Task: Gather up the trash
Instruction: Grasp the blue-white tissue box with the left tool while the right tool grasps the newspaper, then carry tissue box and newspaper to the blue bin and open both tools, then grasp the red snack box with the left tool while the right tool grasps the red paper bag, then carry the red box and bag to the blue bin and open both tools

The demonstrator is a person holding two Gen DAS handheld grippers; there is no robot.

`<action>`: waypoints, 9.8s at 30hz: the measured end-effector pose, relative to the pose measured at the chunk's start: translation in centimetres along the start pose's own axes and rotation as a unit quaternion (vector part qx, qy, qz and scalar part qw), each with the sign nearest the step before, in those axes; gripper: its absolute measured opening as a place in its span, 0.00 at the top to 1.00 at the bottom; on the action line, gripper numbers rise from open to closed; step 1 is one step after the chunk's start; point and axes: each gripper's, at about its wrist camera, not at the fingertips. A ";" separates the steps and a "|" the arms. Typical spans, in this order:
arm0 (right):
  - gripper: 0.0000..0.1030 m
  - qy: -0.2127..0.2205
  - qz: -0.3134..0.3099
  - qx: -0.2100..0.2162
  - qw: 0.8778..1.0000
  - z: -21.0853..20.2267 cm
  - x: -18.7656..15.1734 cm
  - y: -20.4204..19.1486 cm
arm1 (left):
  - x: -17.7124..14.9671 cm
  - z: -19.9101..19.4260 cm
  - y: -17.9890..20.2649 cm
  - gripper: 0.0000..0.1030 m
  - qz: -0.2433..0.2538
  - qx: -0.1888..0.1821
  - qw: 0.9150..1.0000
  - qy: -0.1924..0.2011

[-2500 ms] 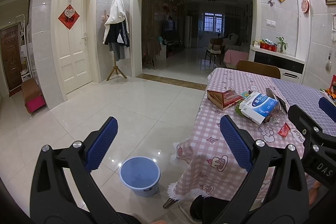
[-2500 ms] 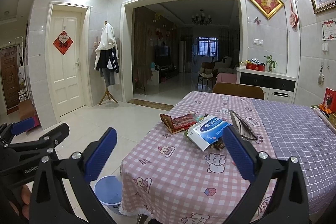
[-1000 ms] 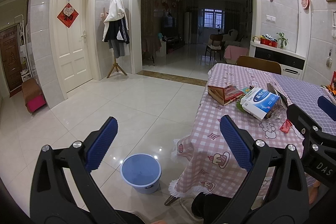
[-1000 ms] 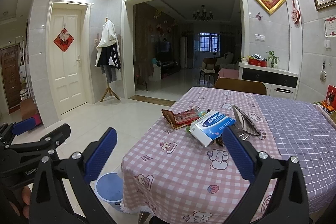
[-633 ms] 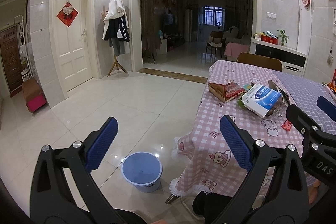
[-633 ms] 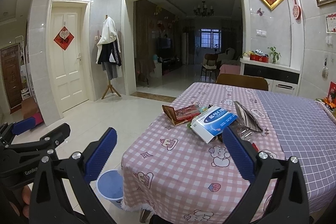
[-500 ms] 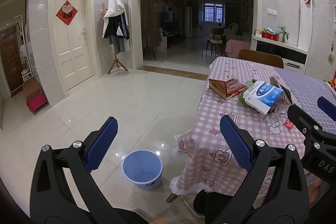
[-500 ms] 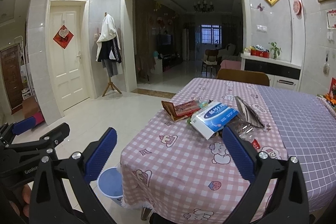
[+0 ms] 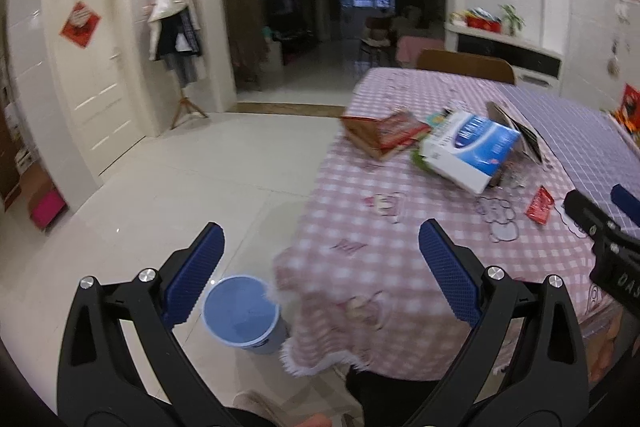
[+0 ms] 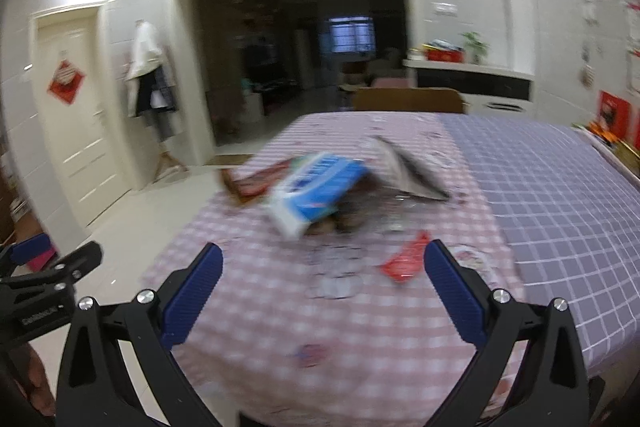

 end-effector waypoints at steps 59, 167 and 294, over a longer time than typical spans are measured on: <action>0.95 -0.056 -0.010 -0.107 0.993 15.3 10.4 17.3 | 13.5 10.0 18.9 0.92 0.070 -0.116 0.990 0.024; 0.52 -0.077 -0.006 0.060 0.995 17.0 7.3 3.5 | 8.4 18.1 5.7 0.24 -0.097 -0.131 0.980 -0.117; 0.83 -0.335 -0.118 0.266 0.896 39.1 -14.9 -34.3 | -14.7 35.1 -25.5 0.43 -0.310 0.107 0.890 -0.317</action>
Point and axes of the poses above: each gripper's, at about its wrist camera, not at the fingertips, and z roughly the way its jaws point, y to its right, x to its top, and after that the axes turned 13 degrees about x, right-handed
